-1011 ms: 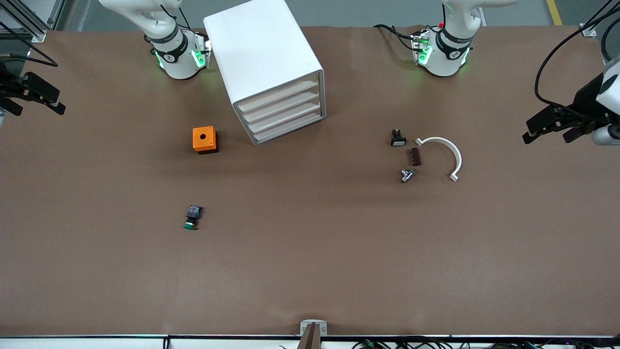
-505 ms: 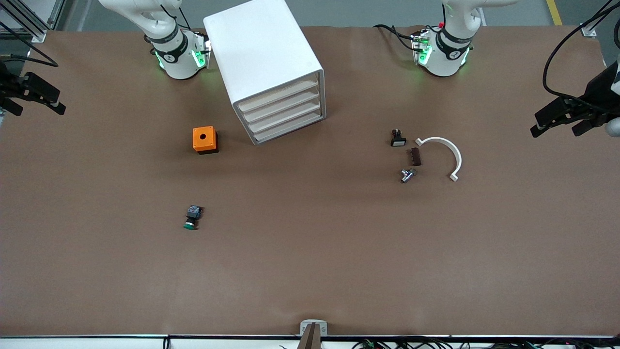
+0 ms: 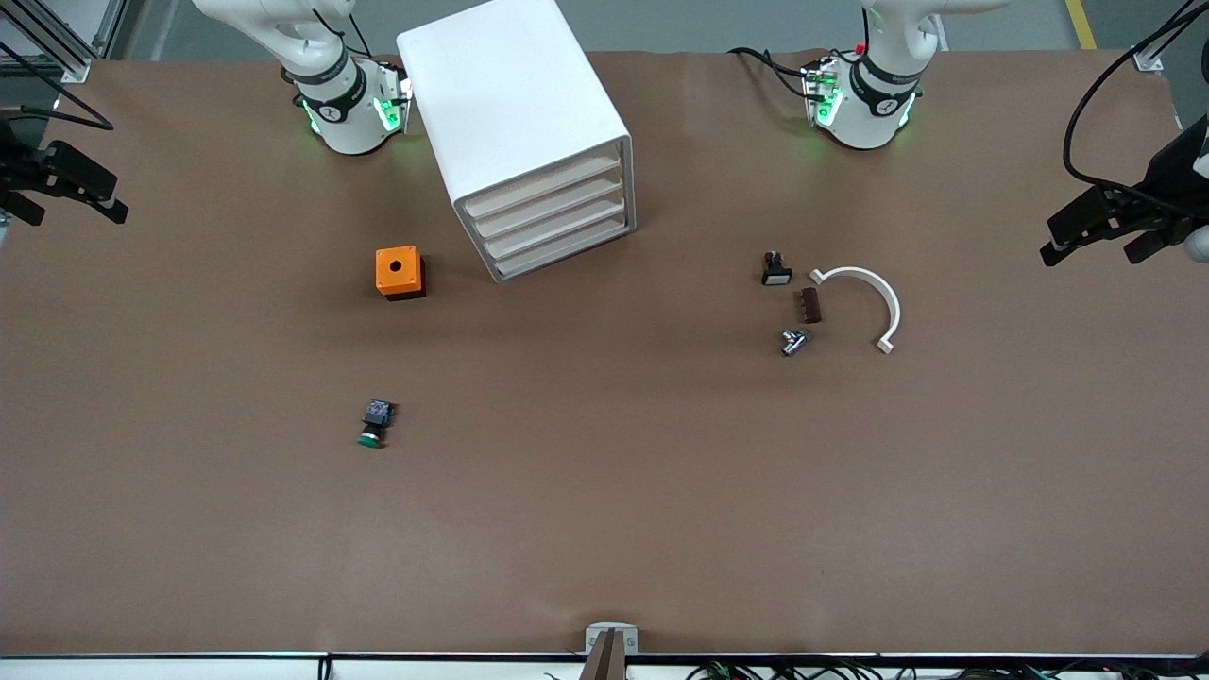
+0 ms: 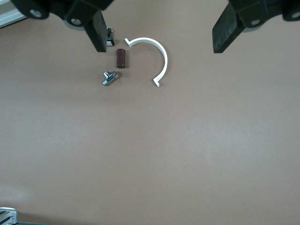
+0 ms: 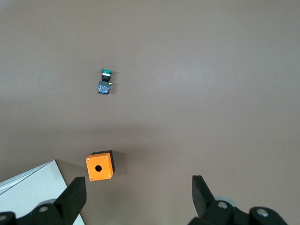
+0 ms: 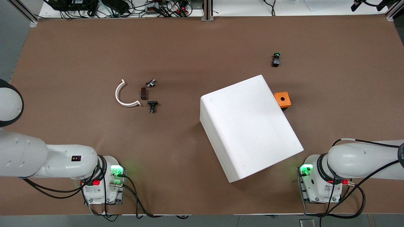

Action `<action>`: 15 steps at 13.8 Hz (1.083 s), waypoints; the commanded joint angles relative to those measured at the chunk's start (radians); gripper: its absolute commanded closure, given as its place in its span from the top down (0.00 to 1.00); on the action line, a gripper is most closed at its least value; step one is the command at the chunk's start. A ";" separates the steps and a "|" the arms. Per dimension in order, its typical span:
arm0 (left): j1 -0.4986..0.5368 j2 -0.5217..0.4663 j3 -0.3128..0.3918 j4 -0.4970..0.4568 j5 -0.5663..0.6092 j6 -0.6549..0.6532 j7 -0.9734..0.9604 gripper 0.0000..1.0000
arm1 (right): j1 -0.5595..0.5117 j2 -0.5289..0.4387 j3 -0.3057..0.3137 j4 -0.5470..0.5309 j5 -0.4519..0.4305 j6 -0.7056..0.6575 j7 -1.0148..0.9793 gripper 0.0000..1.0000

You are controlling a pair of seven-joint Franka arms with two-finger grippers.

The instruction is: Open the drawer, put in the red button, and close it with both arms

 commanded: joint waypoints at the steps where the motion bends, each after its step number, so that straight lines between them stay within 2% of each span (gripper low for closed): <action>1: 0.004 -0.001 -0.009 0.015 0.026 -0.021 0.007 0.99 | -0.013 -0.010 0.008 -0.012 0.011 0.002 0.008 1.00; 15: 0.007 0.006 -0.014 0.016 0.025 -0.020 0.009 0.99 | -0.016 -0.009 0.007 -0.019 -0.017 0.018 0.008 1.00</action>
